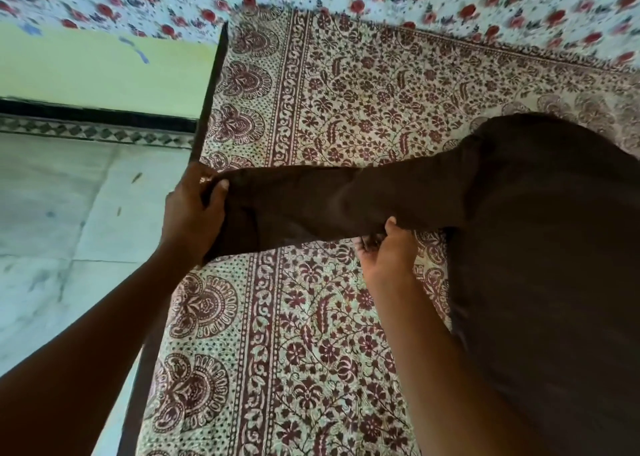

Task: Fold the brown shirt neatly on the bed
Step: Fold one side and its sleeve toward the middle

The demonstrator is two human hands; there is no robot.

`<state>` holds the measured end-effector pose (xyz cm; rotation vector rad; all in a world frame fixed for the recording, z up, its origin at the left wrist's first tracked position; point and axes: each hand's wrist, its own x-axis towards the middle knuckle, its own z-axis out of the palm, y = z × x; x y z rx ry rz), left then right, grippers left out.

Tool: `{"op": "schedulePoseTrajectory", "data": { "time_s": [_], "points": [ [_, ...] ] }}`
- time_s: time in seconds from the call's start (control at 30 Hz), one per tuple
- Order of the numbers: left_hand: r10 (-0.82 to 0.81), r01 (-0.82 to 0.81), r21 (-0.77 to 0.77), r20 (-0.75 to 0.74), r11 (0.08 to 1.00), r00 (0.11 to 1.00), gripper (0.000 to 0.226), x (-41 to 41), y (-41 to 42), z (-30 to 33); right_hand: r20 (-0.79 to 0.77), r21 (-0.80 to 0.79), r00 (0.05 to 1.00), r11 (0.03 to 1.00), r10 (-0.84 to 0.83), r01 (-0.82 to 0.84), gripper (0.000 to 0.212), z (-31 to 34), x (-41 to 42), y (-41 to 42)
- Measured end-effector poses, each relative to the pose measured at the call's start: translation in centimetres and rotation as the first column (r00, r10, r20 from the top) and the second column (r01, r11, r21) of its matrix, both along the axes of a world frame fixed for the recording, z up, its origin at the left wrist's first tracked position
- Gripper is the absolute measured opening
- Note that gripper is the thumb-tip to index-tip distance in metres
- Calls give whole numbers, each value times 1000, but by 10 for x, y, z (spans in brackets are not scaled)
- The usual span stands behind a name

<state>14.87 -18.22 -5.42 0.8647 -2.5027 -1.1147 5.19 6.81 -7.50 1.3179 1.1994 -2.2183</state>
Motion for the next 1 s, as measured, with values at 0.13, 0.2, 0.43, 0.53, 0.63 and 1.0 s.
{"op": "schedulePoseTrajectory", "data": {
  "time_s": [0.13, 0.2, 0.43, 0.53, 0.63, 1.0],
  "points": [
    [-65, 86, -108, 185, 990, 981, 19, -4, -29, 7, -5, -123, 999, 992, -44, 43, 22, -2, -8, -24],
    [-15, 74, -263, 220, 962, 975, 23, -9, -41, 8, -4, -119, 1000, 993, -15, 14, 25, -3, -12, -38],
    [74, 110, -455, 367, 884, 927, 31, -22, -65, -10, 65, 62, 978, 977, 199, -203, 13, -12, -12, -73],
    [106, 133, -538, 390, 832, 915, 28, -26, -65, -20, 64, 80, 957, 954, 283, -287, 19, -9, -9, -70],
    [52, 105, -539, 267, 836, 962, 37, -25, -45, -23, 69, 548, 816, 661, 574, -512, 17, -8, 5, -51],
    [-160, 380, -378, 499, 844, 852, 57, -17, 40, -55, 623, 781, 237, -582, 745, -226, 75, -46, -35, -8]
  ]
}}
